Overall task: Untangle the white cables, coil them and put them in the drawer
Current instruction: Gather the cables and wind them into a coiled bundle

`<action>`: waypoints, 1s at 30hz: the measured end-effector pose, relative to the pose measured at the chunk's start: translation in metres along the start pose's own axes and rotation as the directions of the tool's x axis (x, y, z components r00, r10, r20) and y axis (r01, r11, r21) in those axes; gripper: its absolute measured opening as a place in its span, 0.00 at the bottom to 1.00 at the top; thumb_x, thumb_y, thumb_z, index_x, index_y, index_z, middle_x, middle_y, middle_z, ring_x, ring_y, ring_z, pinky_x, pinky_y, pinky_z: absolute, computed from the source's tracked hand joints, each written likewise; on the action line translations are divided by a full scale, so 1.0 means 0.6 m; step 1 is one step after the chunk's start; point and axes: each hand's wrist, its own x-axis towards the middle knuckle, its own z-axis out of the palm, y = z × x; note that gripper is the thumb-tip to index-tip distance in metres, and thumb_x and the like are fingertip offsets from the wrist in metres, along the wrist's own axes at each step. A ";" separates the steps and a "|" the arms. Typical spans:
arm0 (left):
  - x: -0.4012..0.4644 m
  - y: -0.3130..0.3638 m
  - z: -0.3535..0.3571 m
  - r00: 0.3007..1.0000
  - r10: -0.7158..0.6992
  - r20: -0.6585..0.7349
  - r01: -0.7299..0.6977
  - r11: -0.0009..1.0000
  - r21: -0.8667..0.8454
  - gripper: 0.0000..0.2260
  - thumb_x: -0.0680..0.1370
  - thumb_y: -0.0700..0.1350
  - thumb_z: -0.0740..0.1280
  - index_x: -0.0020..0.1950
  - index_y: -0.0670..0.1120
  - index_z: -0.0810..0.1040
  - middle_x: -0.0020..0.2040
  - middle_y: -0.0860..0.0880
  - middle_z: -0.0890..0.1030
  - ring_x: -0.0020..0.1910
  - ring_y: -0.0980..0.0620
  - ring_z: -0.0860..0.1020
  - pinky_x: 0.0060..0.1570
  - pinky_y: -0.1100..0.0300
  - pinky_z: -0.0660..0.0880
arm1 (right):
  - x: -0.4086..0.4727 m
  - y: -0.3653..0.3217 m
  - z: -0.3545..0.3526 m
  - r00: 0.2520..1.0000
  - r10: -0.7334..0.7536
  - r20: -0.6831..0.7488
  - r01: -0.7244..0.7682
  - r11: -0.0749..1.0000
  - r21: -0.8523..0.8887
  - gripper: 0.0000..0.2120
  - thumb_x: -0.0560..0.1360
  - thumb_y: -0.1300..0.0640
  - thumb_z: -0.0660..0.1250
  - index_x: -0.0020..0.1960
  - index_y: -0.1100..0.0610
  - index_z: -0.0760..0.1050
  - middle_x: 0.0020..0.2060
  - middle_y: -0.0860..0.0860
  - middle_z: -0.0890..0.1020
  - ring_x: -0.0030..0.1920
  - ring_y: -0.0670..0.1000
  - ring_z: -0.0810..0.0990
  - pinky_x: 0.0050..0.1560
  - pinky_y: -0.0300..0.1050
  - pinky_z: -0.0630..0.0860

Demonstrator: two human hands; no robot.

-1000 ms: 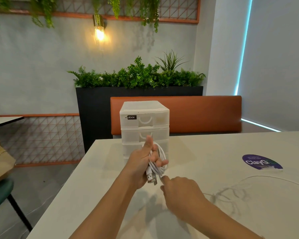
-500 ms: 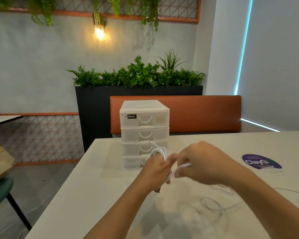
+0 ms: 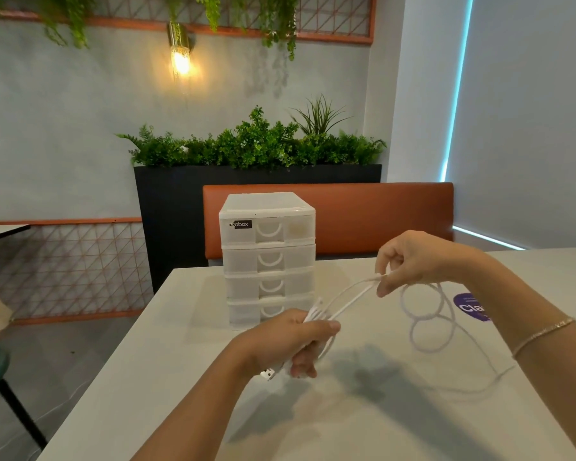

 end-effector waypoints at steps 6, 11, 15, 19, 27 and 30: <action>-0.003 -0.003 -0.014 1.000 -0.006 -0.005 0.005 0.992 -0.123 0.20 0.76 0.47 0.61 0.24 0.49 0.66 0.21 0.49 0.64 0.22 0.51 0.63 0.36 0.58 0.75 | 0.012 0.103 -0.041 0.933 0.169 -0.318 -0.214 0.970 -0.112 0.07 0.70 0.52 0.73 0.36 0.52 0.80 0.25 0.47 0.81 0.28 0.44 0.77 0.31 0.36 0.70; 0.000 -0.007 -0.019 1.000 0.011 0.023 -0.003 0.944 -0.329 0.16 0.77 0.49 0.61 0.31 0.46 0.68 0.19 0.51 0.63 0.18 0.54 0.63 0.34 0.58 0.75 | 0.014 0.167 -0.033 0.795 0.321 -0.514 -0.481 0.851 -0.213 0.21 0.70 0.37 0.67 0.39 0.56 0.81 0.32 0.49 0.83 0.34 0.49 0.79 0.34 0.40 0.70; -0.001 -0.011 -0.030 1.000 0.023 0.008 -0.016 0.862 -0.507 0.15 0.75 0.50 0.59 0.30 0.45 0.70 0.18 0.51 0.63 0.16 0.55 0.63 0.31 0.59 0.75 | 0.023 0.195 0.004 0.702 0.476 -0.529 -0.644 0.742 -0.186 0.27 0.65 0.30 0.68 0.38 0.56 0.77 0.37 0.52 0.79 0.40 0.55 0.77 0.40 0.44 0.71; 0.002 -0.016 -0.035 1.000 0.013 0.000 -0.010 0.812 -0.583 0.17 0.75 0.51 0.57 0.29 0.45 0.70 0.17 0.51 0.63 0.16 0.56 0.63 0.30 0.60 0.76 | 0.037 0.197 0.009 0.712 0.598 -0.368 -0.677 0.723 -0.136 0.29 0.61 0.30 0.70 0.37 0.58 0.77 0.33 0.51 0.79 0.34 0.52 0.76 0.36 0.43 0.69; 0.013 -0.020 -0.027 0.998 0.001 0.066 0.047 0.685 -0.727 0.19 0.75 0.53 0.57 0.28 0.45 0.70 0.16 0.51 0.63 0.14 0.56 0.63 0.27 0.61 0.76 | -0.001 0.029 0.030 0.909 -0.064 -0.412 0.063 0.998 -0.017 0.29 0.71 0.50 0.72 0.69 0.53 0.68 0.66 0.51 0.73 0.61 0.49 0.73 0.60 0.41 0.69; 0.012 -0.014 -0.017 0.992 0.007 0.124 0.087 0.675 -0.733 0.19 0.75 0.55 0.57 0.29 0.45 0.69 0.15 0.52 0.62 0.14 0.56 0.62 0.27 0.63 0.72 | -0.010 -0.069 0.081 0.696 -0.393 -0.601 0.395 0.909 -0.137 0.16 0.77 0.46 0.61 0.56 0.54 0.79 0.53 0.49 0.81 0.52 0.49 0.77 0.53 0.39 0.68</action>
